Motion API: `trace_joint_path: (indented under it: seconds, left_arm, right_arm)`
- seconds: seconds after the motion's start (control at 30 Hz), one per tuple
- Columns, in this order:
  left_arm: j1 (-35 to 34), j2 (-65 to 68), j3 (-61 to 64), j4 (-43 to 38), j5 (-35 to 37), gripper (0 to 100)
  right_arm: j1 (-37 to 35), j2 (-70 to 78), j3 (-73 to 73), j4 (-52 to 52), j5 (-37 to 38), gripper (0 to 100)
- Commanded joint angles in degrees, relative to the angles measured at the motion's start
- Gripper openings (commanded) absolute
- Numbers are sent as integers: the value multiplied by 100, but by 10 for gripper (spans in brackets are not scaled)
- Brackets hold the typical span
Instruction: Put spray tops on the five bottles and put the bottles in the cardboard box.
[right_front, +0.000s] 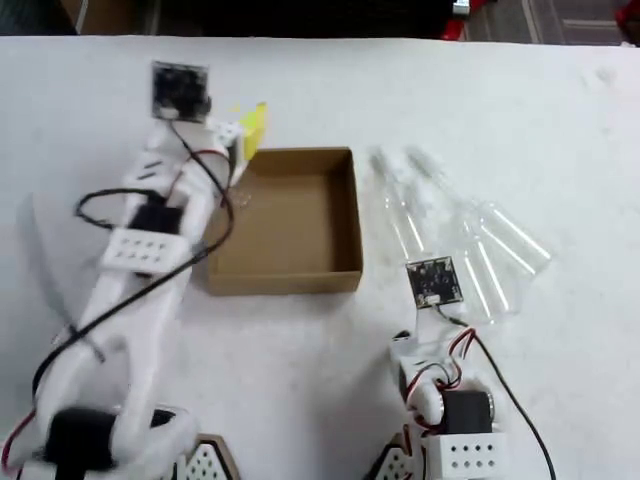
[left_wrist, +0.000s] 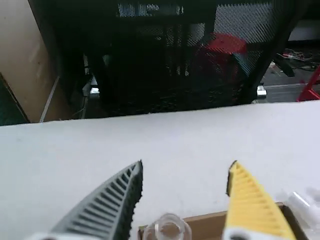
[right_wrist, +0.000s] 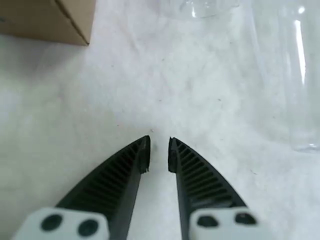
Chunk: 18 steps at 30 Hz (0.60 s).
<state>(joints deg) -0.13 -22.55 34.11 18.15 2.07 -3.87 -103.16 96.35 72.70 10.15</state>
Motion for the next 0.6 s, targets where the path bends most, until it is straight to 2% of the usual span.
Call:
trace_joint_path:
  seconds: [0.0,0.07,0.27,0.43,0.57]
  left_arm:
    - [-400,-664,-1011,1644,-44,259]
    - [-655,-646,-1451,2251,-457,257]
    - [-1138,-110,-2268,3613,-2356,256]
    - [-1235,681,-2725,4738,-4088,256]
    - [-1209,1429,-3130,5521,-5081,256]
  right_arm:
    - [-31,-4,53,22,-18,45]
    - [-31,-4,53,22,-18,45]
    - [-22,-4,53,22,-18,45]
    - [-22,-4,53,22,-18,45]
    - [-4,-4,53,22,-18,45]
